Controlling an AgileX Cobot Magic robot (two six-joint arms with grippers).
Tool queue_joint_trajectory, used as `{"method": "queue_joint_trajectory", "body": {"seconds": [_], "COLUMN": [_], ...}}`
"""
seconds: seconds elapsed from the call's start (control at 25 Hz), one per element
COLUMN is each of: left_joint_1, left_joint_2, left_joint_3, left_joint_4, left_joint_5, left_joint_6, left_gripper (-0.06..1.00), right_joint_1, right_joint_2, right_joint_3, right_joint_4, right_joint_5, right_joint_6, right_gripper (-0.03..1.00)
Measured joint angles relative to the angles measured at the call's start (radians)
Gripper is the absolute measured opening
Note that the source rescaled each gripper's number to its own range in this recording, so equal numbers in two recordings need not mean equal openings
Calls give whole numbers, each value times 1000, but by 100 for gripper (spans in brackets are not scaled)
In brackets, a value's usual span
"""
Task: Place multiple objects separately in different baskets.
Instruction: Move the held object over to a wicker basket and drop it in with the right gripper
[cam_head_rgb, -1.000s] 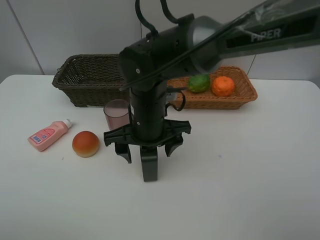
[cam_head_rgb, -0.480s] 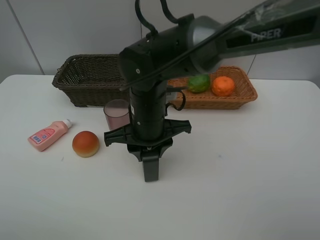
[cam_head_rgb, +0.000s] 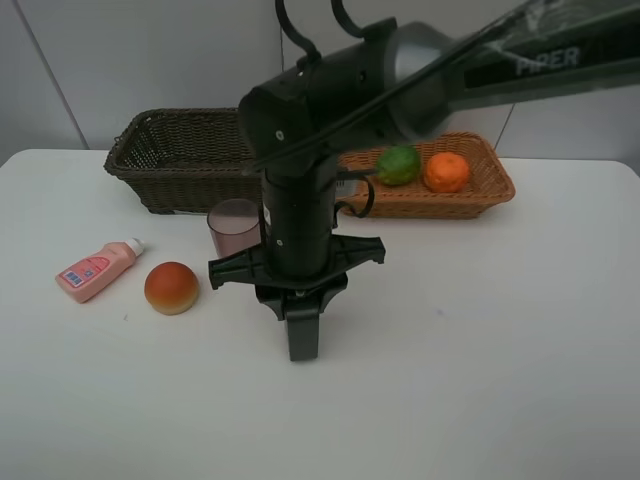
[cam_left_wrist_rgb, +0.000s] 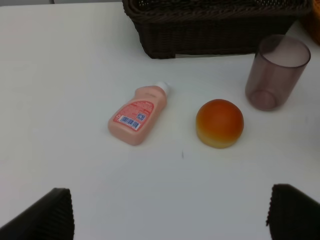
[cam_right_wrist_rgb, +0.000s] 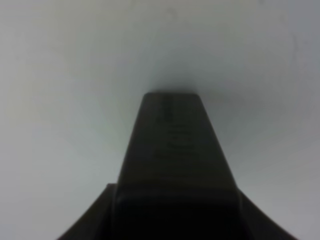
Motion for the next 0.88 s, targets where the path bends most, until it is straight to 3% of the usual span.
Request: {"method": "queue_joint_trajectory", "body": {"seconds": [0.28,0.6,0.68,0.88], "left_joint_1": [0,0,0,0], "left_joint_2": [0,0,0,0], "left_joint_3": [0,0,0,0], "left_joint_4": [0,0,0,0], "left_joint_5": [0,0,0,0], "left_joint_6": [0,0,0,0], "left_gripper": [100,100,100,100], "right_joint_1": [-22,-108,-131,-183], "right_joint_2": [-53,-53,-53,-42], "right_joint_3": [-119,-365,-395,-406], "right_joint_4": [1,-38,-74,-136], "right_joint_5": [153,165,138,-84], "right_joint_6": [-218,-368,-371,-376], "right_gripper": [3,3,3,3]}}
